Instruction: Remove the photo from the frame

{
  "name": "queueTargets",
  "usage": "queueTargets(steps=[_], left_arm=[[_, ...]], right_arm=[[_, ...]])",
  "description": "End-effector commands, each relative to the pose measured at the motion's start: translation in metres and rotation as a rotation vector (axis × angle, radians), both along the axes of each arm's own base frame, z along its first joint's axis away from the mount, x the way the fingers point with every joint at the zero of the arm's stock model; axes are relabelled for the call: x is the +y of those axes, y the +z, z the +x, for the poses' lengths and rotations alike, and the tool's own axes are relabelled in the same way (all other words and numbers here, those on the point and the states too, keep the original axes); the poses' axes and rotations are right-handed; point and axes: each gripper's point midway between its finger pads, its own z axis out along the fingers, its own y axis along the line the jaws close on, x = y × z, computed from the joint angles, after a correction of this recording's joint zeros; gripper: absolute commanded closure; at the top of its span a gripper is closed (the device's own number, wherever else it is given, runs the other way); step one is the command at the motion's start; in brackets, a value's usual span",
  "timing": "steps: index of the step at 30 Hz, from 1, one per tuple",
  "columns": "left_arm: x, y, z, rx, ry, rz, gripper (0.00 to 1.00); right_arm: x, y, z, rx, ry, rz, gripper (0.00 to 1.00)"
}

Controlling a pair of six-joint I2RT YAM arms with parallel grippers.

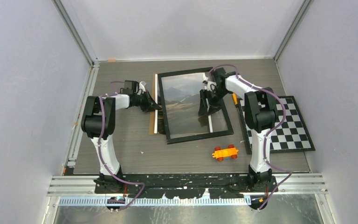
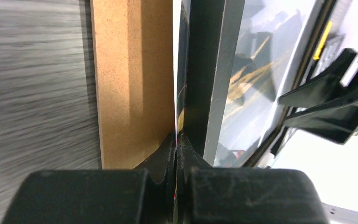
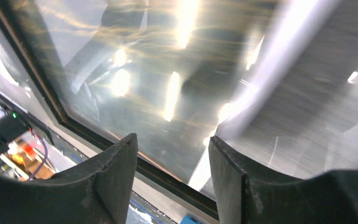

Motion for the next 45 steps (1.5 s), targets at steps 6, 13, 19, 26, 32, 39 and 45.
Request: queueTargets(steps=[6,13,19,26,32,39,45], left_arm=[[0.036,0.018,0.009,-0.058,0.0,0.19,1.0],[0.037,0.045,0.018,-0.138,-0.026,0.207,1.0],[0.04,0.043,0.013,-0.127,-0.032,0.23,1.0],[0.04,0.039,0.013,-0.118,-0.034,0.232,1.0],[0.04,0.041,0.016,-0.125,-0.033,0.234,1.0],[0.039,0.046,0.018,-0.141,-0.038,0.231,1.0],[0.038,0.046,0.018,-0.137,-0.036,0.221,1.0]], right_arm=[[-0.101,0.026,0.058,-0.106,-0.232,-0.113,0.26],[-0.096,0.016,0.059,-0.069,-0.247,-0.083,0.27],[-0.09,0.049,0.075,-0.184,-0.224,-0.032,0.27],[-0.11,0.059,0.112,-0.324,-0.292,-0.141,0.27],[-0.12,0.037,0.118,-0.311,-0.286,-0.25,0.27],[-0.118,0.011,0.102,-0.238,-0.223,-0.315,0.26],[-0.091,0.007,0.075,-0.117,-0.164,-0.191,0.31]])
